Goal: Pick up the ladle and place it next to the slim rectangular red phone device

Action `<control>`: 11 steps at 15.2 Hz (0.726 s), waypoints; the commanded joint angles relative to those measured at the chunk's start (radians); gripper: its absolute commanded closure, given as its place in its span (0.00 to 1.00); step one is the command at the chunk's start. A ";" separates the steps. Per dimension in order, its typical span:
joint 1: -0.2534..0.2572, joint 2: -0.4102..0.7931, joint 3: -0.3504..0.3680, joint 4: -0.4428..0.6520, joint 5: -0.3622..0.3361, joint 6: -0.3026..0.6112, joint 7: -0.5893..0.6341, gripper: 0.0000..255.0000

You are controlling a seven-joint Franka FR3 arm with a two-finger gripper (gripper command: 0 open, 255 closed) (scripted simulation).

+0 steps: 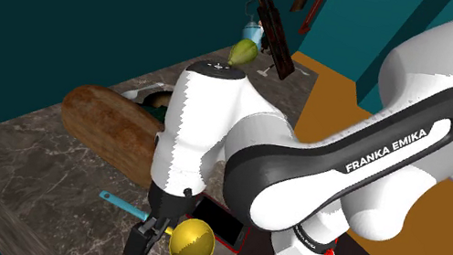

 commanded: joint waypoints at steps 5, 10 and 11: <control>-0.005 -0.082 -0.032 0.047 0.003 -0.130 -0.010 0.00; -0.005 -0.082 -0.032 0.047 0.003 -0.130 -0.010 0.00; -0.005 -0.082 -0.032 0.047 0.003 -0.130 -0.010 0.00</control>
